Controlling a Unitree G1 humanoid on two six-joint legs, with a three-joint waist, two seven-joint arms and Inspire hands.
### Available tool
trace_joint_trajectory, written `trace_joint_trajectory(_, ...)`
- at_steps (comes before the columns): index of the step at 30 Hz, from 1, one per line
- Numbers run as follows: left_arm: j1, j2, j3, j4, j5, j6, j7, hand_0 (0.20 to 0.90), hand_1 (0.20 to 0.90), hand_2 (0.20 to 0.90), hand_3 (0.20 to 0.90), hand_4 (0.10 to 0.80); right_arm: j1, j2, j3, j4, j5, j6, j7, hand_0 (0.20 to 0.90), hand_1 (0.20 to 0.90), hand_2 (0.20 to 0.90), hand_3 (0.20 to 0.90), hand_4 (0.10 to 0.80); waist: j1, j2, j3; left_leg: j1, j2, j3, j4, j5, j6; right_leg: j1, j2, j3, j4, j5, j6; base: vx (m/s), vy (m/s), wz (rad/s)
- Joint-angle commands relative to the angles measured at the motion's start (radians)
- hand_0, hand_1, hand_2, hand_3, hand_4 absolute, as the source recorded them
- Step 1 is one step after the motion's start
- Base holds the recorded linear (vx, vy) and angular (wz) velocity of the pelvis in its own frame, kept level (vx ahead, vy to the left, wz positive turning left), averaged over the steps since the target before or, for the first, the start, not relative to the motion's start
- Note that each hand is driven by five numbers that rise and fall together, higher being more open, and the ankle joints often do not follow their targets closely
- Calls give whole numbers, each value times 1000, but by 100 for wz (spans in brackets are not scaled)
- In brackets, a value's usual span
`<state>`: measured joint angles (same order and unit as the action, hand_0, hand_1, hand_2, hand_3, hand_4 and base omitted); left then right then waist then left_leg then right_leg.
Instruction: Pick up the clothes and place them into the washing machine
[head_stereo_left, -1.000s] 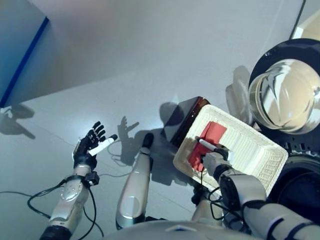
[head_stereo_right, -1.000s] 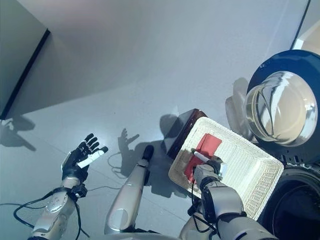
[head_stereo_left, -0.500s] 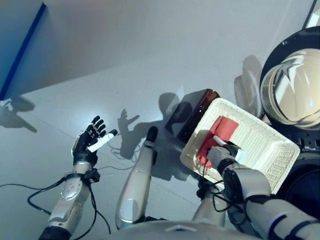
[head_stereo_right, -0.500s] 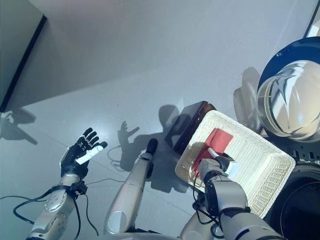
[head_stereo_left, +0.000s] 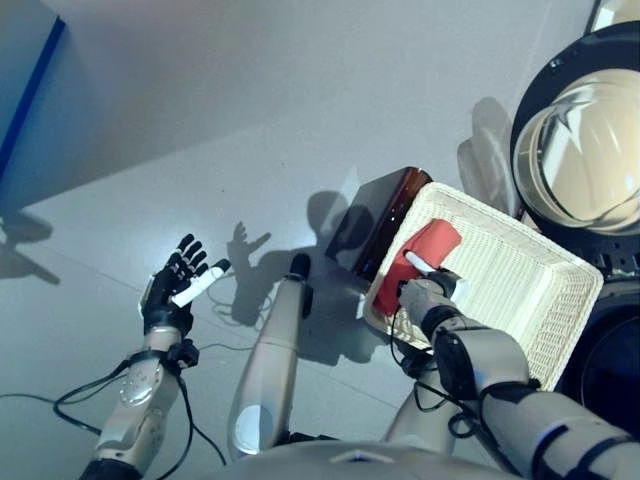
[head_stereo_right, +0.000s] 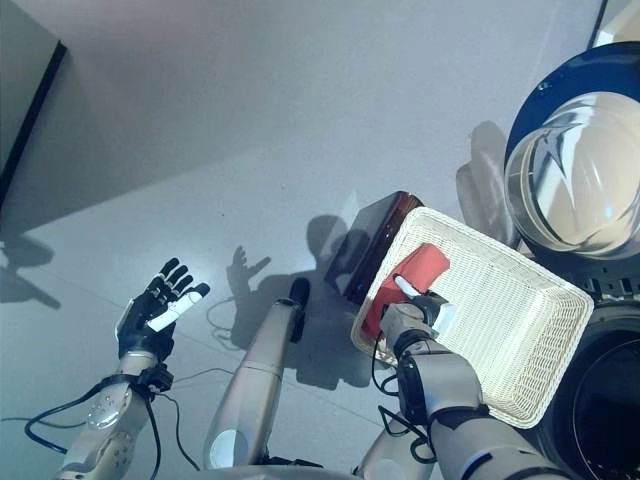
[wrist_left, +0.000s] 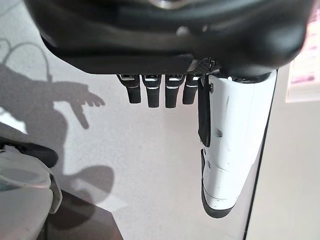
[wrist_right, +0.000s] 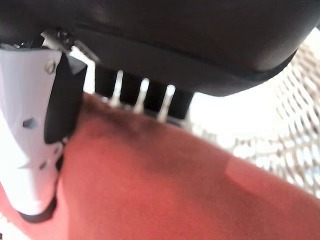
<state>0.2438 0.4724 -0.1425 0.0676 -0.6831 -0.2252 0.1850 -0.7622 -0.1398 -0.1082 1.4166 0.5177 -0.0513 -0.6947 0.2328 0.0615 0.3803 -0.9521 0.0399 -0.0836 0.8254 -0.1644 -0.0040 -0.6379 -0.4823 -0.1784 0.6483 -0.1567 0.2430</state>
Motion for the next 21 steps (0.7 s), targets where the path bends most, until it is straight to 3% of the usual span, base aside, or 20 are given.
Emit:
trace_joint_trajectory(1,50,29,47,-100,-9,-79,9,900,900,900,900,800,26,-34,-38,-7,14,-18,-3,200,200,200,200,300,32,45,16,-4,80,-76,-38,-2,-115,-54,1,50,65,12,-3,-9,-7,-5)
trace_joint_trajectory(11,50,39,47,-62,-23,-87,-7,900,900,900,900,800,80,-136,-113,-17,80,-76,-1,200,200,200,200,300,-3,43,-3,-10,97,-80,-24,-10,-118,-94,4,76,96,-8,-5,-3,0,-1)
trace_joint_trajectory(13,50,38,49,-58,-26,-89,-13,900,900,900,900,800,90,-155,-146,-40,145,-123,6,200,200,200,200,300,-10,43,-2,-17,97,-79,-38,26,-117,-108,6,81,84,23,-12,-106,34,-3)
trace_joint_trajectory(18,54,14,64,-25,-50,-92,-24,900,900,900,900,800,149,-150,-205,-179,335,-267,101,200,200,200,200,300,-43,29,0,3,120,-67,-50,30,-122,-123,18,98,78,30,-12,-15,16,-10)
trace_joint_trajectory(20,53,8,66,-12,-58,-95,-28,900,900,900,900,800,165,-145,-202,-217,381,-302,142,200,200,200,200,300,-50,23,-5,15,129,-62,-44,1,-126,-118,20,103,89,3,-8,35,-8,-24)
trace_joint_trajectory(21,53,-1,72,-4,-65,-95,-32,900,900,900,900,800,194,-138,-205,-274,436,-331,192,200,200,200,200,300,-62,18,2,13,131,-59,-59,36,-126,-128,24,109,73,35,-15,-111,11,-34)
